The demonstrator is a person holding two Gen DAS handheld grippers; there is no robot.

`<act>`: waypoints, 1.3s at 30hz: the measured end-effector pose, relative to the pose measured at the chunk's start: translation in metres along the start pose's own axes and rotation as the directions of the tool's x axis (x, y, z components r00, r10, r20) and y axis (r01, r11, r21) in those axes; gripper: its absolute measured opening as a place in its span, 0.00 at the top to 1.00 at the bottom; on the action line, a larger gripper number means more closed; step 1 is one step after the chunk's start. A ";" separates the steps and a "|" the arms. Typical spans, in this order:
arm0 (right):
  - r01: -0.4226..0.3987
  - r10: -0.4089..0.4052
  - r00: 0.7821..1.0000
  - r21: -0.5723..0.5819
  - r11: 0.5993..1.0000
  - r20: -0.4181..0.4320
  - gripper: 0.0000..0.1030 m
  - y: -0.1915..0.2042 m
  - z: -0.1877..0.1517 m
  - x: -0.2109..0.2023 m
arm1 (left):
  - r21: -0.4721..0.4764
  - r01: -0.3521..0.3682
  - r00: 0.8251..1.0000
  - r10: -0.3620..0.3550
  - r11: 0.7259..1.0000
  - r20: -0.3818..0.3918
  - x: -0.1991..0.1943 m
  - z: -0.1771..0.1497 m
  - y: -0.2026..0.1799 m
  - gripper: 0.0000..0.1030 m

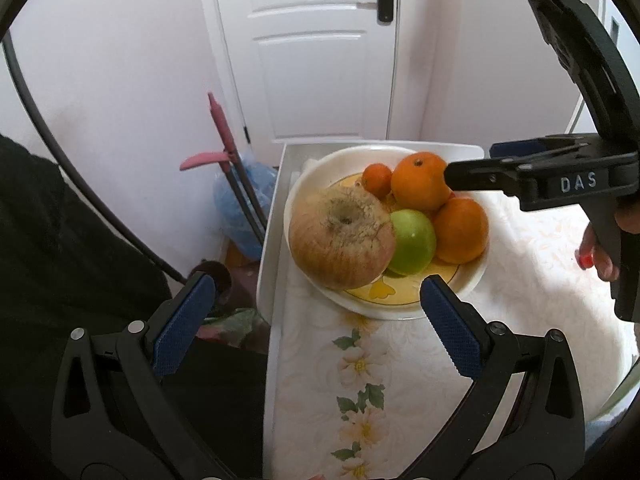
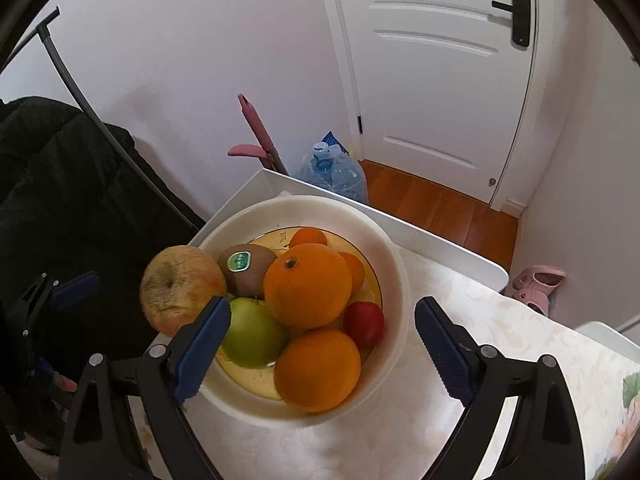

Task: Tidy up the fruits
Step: 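Move both grippers back toward the red tomato and small green apple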

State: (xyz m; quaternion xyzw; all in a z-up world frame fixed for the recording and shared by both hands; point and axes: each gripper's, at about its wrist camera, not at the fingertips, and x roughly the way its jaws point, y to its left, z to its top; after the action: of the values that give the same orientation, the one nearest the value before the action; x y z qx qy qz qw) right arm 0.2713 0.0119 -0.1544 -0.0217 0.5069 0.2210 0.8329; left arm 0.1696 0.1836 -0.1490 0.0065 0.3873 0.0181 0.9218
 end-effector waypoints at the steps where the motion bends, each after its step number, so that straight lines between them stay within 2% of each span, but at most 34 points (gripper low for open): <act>1: 0.000 0.000 1.000 0.003 1.000 0.005 0.11 0.001 -0.001 -0.005 | 0.003 -0.002 1.000 0.002 1.000 0.008 -0.004 0.001 -0.001 0.00; 12: 0.050 -0.052 0.997 0.042 0.998 0.055 0.11 0.009 -0.020 -0.062 | 0.018 0.002 0.998 -0.003 1.000 0.063 -0.044 0.017 -0.011 0.00; 20: 0.141 -0.161 0.982 0.182 0.973 0.097 0.11 -0.012 -0.050 -0.112 | 0.137 0.123 0.988 -0.134 0.983 0.071 -0.053 0.031 -0.049 0.00; 30: 0.272 -0.336 0.937 0.407 0.872 0.093 0.11 -0.074 -0.118 -0.176 | 0.232 0.247 0.962 -0.267 0.941 0.055 -0.047 0.047 -0.131 0.00; 35: 0.334 -0.421 0.903 0.481 0.810 0.081 0.11 -0.109 -0.156 -0.204 | 0.292 0.275 0.954 -0.298 0.916 0.036 -0.041 0.046 -0.182 0.00; 39: 0.358 -0.456 0.888 0.536 0.765 0.059 0.11 -0.136 -0.183 -0.216 | 0.321 0.317 0.942 -0.335 0.892 -0.002 -0.029 0.043 -0.221 0.00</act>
State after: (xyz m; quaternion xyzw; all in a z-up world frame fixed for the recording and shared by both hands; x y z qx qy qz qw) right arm 0.0875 -0.2330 -0.0837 0.1105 0.4500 -0.1069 0.8797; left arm 0.1860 -0.0382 -0.1038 0.0899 0.3559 -0.1993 0.9086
